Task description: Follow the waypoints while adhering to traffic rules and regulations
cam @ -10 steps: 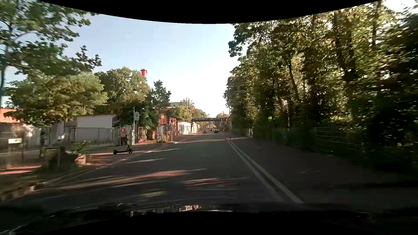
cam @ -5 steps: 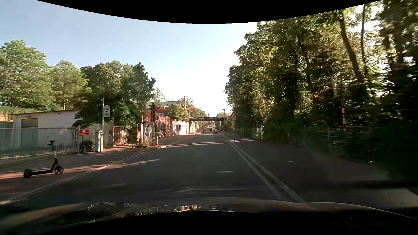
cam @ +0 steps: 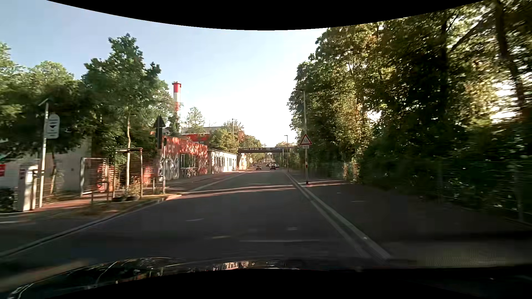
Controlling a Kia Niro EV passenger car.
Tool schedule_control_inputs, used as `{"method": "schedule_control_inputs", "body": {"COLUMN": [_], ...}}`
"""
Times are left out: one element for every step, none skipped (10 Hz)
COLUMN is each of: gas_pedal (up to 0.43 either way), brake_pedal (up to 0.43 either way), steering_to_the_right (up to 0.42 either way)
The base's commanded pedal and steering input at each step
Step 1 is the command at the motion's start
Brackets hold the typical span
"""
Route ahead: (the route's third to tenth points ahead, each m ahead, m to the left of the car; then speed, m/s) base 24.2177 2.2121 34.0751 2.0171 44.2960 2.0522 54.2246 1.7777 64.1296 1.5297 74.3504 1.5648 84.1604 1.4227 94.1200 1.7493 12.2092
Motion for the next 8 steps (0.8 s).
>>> {"method": "schedule_control_inputs", "body": {"gas_pedal": [0.079, 0.079, 0.079, 0.079, 0.087, 0.087, 0.087, 0.087], "brake_pedal": [0.0, 0.0, 0.0, 0.0, 0.0, 0.0, 0.0, 0.0], "steering_to_the_right": [0.001, 0.001, 0.001, 0.001, 0.001, 0.001, 0.001, 0.001]}}
